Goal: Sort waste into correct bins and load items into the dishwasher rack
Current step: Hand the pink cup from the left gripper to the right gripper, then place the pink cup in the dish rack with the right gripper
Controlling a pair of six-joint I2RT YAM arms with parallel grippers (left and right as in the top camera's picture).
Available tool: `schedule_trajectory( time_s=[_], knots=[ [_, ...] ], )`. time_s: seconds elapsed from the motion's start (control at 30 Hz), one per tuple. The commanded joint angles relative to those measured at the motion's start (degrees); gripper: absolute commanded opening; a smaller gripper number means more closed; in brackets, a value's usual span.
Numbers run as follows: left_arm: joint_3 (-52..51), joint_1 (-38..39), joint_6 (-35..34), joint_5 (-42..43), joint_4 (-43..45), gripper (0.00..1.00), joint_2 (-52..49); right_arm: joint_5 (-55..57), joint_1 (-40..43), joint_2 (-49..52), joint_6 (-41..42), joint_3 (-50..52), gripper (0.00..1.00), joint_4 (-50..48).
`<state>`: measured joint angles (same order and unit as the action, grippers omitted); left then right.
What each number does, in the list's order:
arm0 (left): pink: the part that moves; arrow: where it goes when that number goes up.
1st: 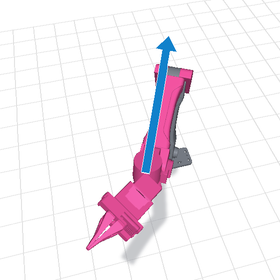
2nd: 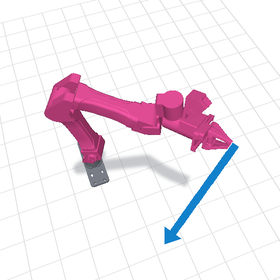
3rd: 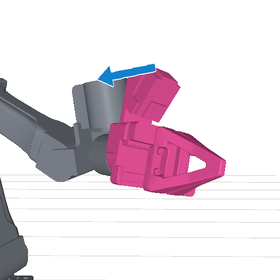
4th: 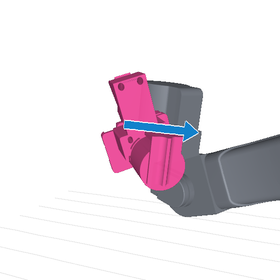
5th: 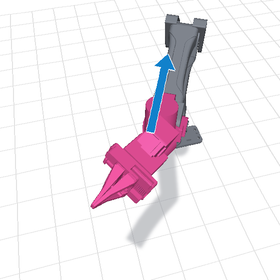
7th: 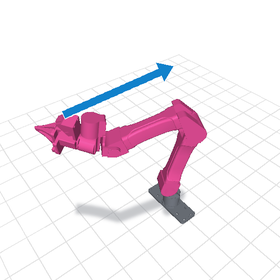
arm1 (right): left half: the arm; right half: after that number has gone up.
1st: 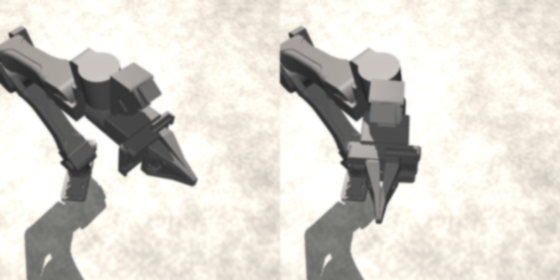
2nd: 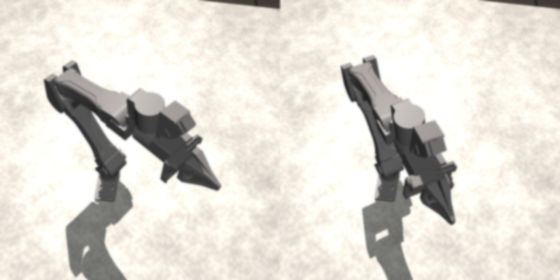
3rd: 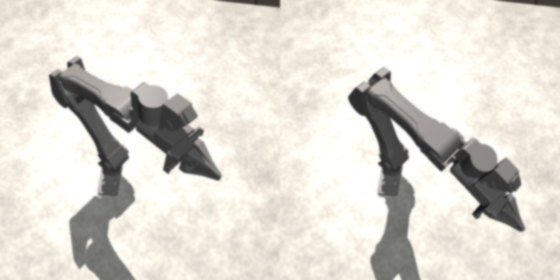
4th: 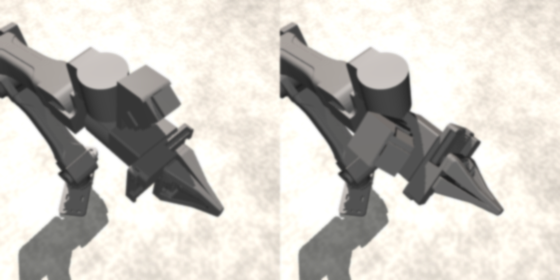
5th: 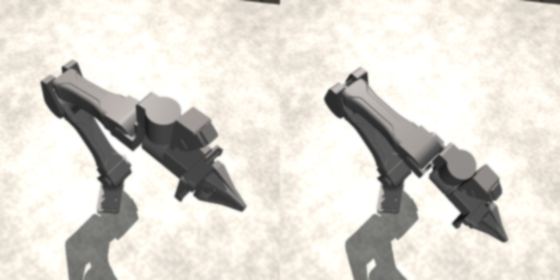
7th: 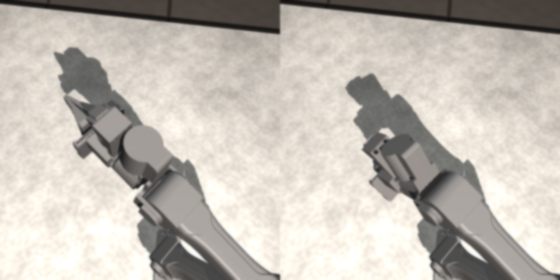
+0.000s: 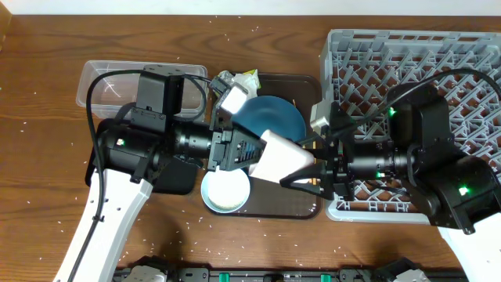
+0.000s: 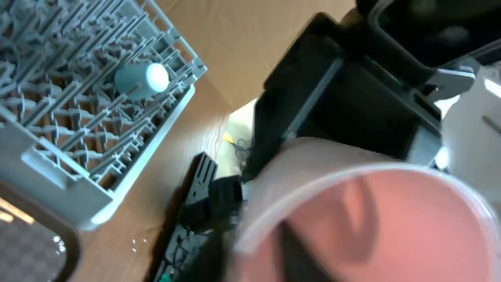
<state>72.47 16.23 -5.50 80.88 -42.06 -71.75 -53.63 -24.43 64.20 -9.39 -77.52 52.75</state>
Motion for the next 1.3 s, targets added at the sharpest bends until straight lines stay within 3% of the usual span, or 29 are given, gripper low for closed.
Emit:
schedule_trajectory(
  time_s=[0.0,0.03,0.1,0.27,0.4,0.53,0.87,1.03,1.27],
  knots=[
    [0.2,0.1,0.7,0.5,0.2,0.76,0.0,10.5,-0.1,-2.0,6.0,-0.4,0.43,0.7],
    [0.2,0.1,0.7,-0.6,0.2,0.98,0.0,14.0,0.5,-2.8,8.0,-0.4,0.43,1.5],
    [0.2,0.1,0.6,-1.9,0.2,0.98,0.0,20.8,2.0,-4.1,11.6,-0.4,0.51,3.5],
    [0.2,0.1,0.5,-2.1,0.2,0.98,-0.1,35.9,8.0,-6.3,18.6,-0.4,0.53,10.4],
    [0.2,0.1,0.5,-2.1,0.1,0.98,0.0,45.7,17.3,-6.1,30.3,-0.4,0.54,18.0],
    [0.2,0.1,0.5,-2.1,-0.1,0.98,0.0,46.1,28.9,-4.3,31.2,-0.4,0.57,21.6],
    [0.2,0.1,0.5,-2.1,-0.7,0.98,-0.1,44.1,55.1,5.7,31.2,-0.4,0.61,19.1],
    [0.2,0.1,0.5,-2.1,-0.8,0.98,-0.1,39.6,64.2,13.6,32.3,-0.4,0.65,16.8],
    [0.1,0.1,0.5,-2.1,-1.2,0.98,-0.1,33.4,73.4,23.2,32.7,-0.4,0.61,15.6]
  ],
)
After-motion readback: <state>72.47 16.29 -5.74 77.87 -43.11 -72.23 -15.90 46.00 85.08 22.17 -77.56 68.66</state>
